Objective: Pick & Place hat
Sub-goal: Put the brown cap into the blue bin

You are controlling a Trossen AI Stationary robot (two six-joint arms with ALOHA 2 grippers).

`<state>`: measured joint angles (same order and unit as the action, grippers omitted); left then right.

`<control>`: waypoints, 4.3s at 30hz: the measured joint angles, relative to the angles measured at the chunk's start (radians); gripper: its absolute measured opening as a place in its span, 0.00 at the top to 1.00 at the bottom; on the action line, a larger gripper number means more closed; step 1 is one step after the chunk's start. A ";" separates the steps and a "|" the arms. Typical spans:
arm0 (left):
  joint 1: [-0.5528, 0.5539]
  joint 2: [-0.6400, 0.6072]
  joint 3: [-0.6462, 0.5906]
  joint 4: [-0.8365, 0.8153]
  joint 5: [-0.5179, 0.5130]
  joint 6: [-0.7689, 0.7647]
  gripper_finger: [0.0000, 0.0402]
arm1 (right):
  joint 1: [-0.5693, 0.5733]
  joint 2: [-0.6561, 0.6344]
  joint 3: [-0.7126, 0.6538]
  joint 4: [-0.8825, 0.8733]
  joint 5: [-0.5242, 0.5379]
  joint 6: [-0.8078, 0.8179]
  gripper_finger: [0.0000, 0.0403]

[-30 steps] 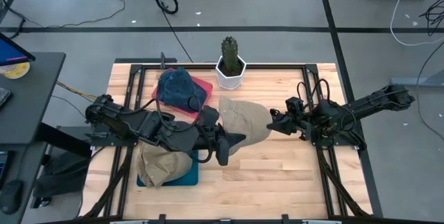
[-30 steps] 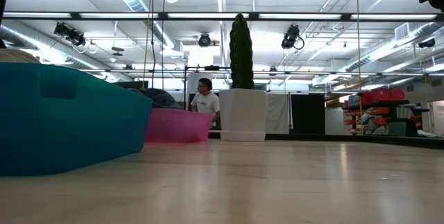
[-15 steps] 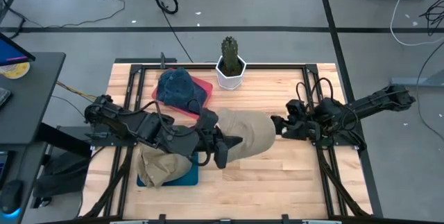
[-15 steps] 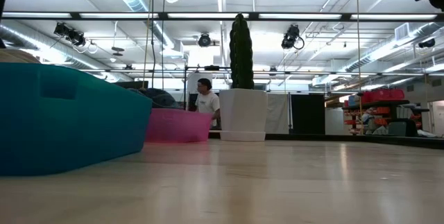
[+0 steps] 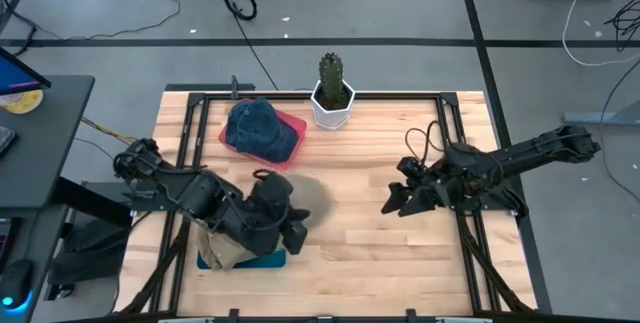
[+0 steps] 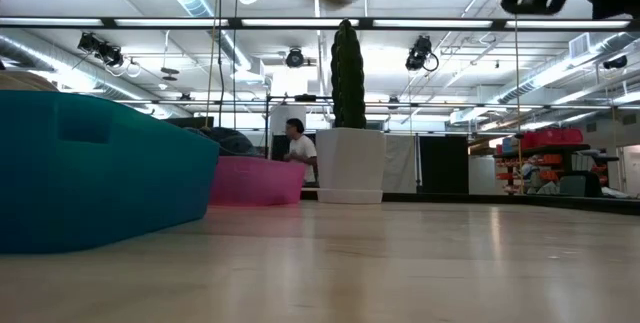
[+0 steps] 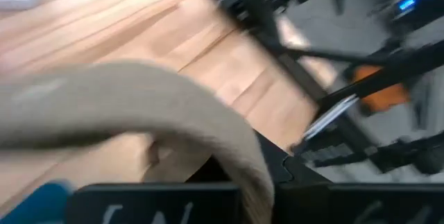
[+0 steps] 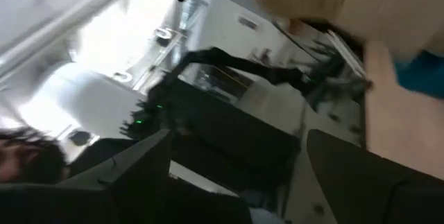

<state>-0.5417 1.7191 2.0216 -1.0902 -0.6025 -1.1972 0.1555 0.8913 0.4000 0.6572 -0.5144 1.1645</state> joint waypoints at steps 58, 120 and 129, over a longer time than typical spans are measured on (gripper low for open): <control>-0.133 0.128 0.000 -0.482 0.199 -0.469 0.98 | 0.000 0.001 0.000 -0.068 0.055 -0.006 0.30; -0.018 0.147 -0.311 -0.258 0.326 -0.497 0.98 | 0.001 0.001 0.000 -0.068 0.080 -0.070 0.30; -0.105 0.144 -0.383 -0.324 0.331 -0.673 0.98 | 0.001 0.001 0.000 -0.068 0.088 -0.047 0.30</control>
<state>-0.6467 1.8633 1.6390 -1.4144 -0.2717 -1.8700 0.1562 0.8925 0.4000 0.5895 -0.4265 1.1175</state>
